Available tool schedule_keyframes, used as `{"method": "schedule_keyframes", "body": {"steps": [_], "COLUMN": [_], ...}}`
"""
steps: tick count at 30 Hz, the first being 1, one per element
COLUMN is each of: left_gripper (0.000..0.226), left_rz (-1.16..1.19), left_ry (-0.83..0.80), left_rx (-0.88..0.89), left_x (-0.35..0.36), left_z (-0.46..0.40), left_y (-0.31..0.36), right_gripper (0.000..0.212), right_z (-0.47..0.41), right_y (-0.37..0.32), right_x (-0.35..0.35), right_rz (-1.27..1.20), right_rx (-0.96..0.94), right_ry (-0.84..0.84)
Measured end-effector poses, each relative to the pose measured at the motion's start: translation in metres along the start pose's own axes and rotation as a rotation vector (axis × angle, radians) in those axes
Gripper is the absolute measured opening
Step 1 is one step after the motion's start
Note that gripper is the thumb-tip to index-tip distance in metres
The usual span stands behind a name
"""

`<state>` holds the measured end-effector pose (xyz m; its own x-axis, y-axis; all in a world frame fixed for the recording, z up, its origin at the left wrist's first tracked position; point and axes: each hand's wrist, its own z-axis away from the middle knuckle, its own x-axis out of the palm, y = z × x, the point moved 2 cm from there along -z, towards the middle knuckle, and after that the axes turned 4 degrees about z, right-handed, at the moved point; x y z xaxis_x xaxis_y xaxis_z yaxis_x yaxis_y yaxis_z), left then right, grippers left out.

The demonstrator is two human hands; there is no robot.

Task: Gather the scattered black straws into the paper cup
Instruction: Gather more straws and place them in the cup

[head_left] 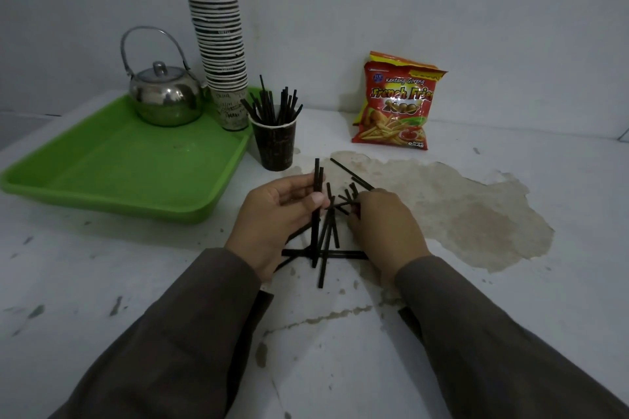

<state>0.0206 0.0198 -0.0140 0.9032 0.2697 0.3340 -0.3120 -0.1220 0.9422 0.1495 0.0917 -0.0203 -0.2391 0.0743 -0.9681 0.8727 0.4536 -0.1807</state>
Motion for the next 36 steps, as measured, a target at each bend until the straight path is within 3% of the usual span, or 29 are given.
{"method": "schedule_keyframes", "body": {"steps": [6, 9, 13, 20, 25, 31, 36], "left_gripper": [0.021, 0.017, 0.015, 0.012, 0.012, 0.015, 0.014], "left_rz": [0.021, 0.083, 0.098, -0.035, -0.114, -0.259, -0.357], "left_ry": [-0.006, 0.001, -0.014, 0.005, 0.032, 0.112, 0.206], "left_rx": [-0.013, -0.029, -0.009, 0.041, 0.108, 0.270, 0.481], "left_x": [0.002, 0.004, 0.005, 0.001, -0.004, -0.017, -0.022], "left_z": [0.001, 0.001, 0.003, 0.002, -0.002, -0.021, -0.050], "left_y": [0.001, 0.003, 0.007, 0.014, 0.027, 0.071, 0.123], "right_gripper": [0.019, 0.014, 0.028, 0.035, 0.027, 0.016, 0.009], "right_z": [-0.007, -0.004, 0.002, 0.008, 0.001, -0.037, -0.076], "right_y": [0.013, 0.016, 0.011, -0.007, -0.014, -0.026, -0.055], "right_x": [-0.032, -0.050, -0.056, -0.045, -0.047, -0.074, -0.107], "right_rz": [-0.344, -0.574, -0.936, -1.248, -1.277, -1.029, -1.206], "right_rx": [0.161, 0.154, 0.165, 0.146, 0.132, 0.022, -0.085], "right_ry": [-0.082, -0.144, -0.239, -0.452, -0.406, -0.186, 0.082]}}
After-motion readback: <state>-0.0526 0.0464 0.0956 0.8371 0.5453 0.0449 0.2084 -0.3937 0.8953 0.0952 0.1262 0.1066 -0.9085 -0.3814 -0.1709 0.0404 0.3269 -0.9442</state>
